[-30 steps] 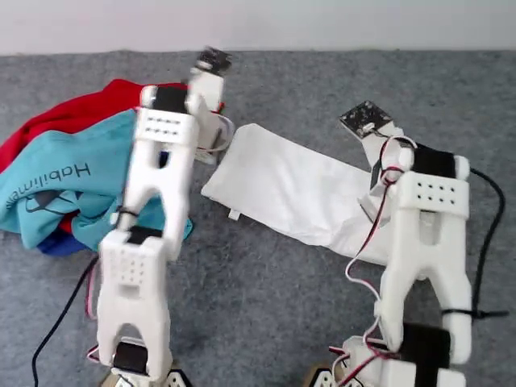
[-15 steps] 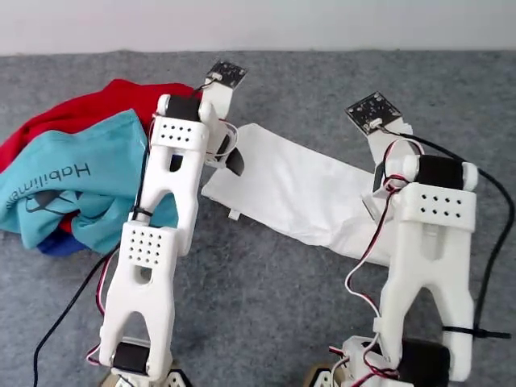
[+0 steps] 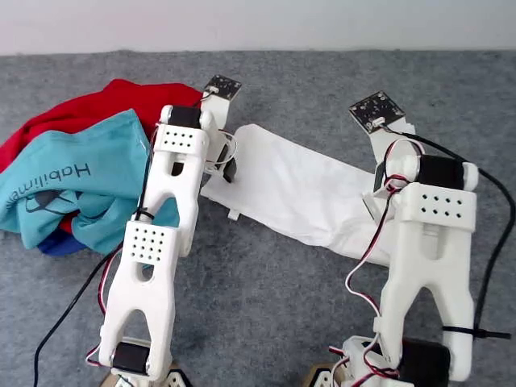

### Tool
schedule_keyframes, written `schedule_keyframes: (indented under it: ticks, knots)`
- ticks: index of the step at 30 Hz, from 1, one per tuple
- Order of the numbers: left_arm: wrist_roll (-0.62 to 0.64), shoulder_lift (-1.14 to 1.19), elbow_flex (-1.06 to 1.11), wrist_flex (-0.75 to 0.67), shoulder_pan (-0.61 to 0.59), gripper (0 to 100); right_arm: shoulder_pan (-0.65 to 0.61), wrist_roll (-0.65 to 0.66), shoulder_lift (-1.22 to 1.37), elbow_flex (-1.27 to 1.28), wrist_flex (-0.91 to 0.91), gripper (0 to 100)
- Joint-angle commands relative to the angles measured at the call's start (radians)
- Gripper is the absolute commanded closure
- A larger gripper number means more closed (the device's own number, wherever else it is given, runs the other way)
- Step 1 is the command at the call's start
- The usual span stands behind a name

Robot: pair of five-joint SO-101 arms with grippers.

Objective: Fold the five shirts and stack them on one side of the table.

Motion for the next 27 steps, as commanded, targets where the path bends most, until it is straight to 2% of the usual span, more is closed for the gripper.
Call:
schedule_keyframes:
  ticks: [1, 7, 16, 20, 27]
  knots:
    - [0.005, -0.008, -0.036, 0.044, 0.031, 79, 0.008, -0.003, -0.048, -0.051, -0.002, 89.4]
    - [0.005, -0.006, -0.031, 0.063, 0.094, 79, 0.008, -0.002, -0.048, -0.051, -0.002, 89.4]
    - [0.037, -0.005, -0.033, 0.068, 0.055, 83, 0.008, -0.002, -0.048, -0.051, -0.002, 89.4]
    - [0.155, -0.023, -0.062, 0.063, -0.006, 76, 0.008, -0.002, -0.048, -0.048, 0.001, 89.4]
    - [0.164, 0.015, -0.108, 0.068, -0.018, 71, 0.008, -0.002, -0.048, -0.051, -0.008, 89.4]
